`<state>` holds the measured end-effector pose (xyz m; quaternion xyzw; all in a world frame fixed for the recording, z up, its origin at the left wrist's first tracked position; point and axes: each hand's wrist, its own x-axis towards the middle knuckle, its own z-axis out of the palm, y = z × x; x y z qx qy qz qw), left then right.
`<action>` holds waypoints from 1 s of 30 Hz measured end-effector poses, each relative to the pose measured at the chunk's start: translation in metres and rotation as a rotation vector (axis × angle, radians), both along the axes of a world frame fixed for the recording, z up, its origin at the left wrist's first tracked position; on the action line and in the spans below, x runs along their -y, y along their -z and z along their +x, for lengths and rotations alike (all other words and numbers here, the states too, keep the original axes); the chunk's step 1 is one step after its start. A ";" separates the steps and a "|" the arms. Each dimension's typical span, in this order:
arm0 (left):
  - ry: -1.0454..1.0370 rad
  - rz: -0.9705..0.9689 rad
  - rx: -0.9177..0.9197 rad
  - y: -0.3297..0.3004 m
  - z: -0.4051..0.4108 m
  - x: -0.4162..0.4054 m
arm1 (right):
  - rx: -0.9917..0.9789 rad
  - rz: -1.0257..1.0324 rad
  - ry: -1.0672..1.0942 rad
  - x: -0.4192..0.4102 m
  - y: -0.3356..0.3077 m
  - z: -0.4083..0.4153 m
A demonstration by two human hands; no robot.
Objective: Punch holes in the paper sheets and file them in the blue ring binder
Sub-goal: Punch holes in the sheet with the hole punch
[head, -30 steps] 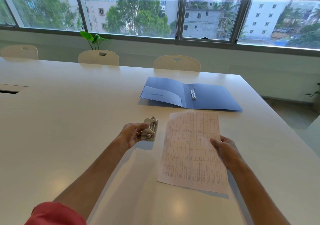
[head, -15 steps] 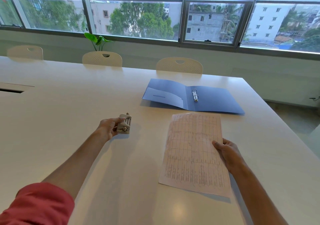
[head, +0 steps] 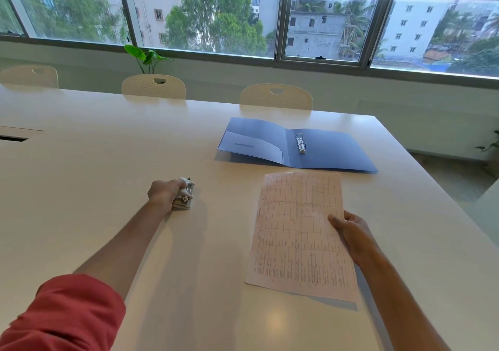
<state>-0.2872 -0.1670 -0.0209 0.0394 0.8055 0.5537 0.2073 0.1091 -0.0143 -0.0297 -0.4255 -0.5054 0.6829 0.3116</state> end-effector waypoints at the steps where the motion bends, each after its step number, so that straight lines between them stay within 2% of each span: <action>1: 0.012 -0.059 -0.050 -0.005 0.007 0.001 | -0.005 -0.002 -0.001 0.000 0.000 0.000; 4: 0.052 -0.201 -0.146 -0.004 0.009 -0.003 | -0.015 -0.008 0.003 0.000 0.000 0.002; 9: 0.045 -0.387 -0.201 0.009 0.003 -0.007 | -0.037 -0.024 0.005 0.000 -0.001 0.004; 11: 0.023 -0.428 -0.390 0.002 0.021 -0.006 | -0.048 -0.032 0.003 0.001 -0.002 0.007; 14: 0.110 -0.216 -0.770 -0.007 0.057 -0.014 | -0.068 -0.052 -0.002 0.001 -0.002 0.010; 16: 0.291 -0.050 -0.836 -0.008 0.091 -0.023 | -0.074 -0.061 -0.002 0.002 -0.003 0.013; 18: 0.454 0.029 -0.656 -0.008 0.127 -0.029 | -0.086 -0.070 -0.007 0.002 -0.004 0.017; 22: 0.687 0.083 -0.133 -0.004 0.178 -0.036 | -0.100 -0.076 -0.016 0.001 -0.008 0.029; 27: 0.727 0.166 0.148 0.004 0.215 -0.048 | -0.094 -0.095 0.000 -0.005 -0.008 0.056; 30: 0.713 0.216 0.237 0.000 0.233 -0.057 | -0.077 -0.102 0.024 -0.012 -0.005 0.080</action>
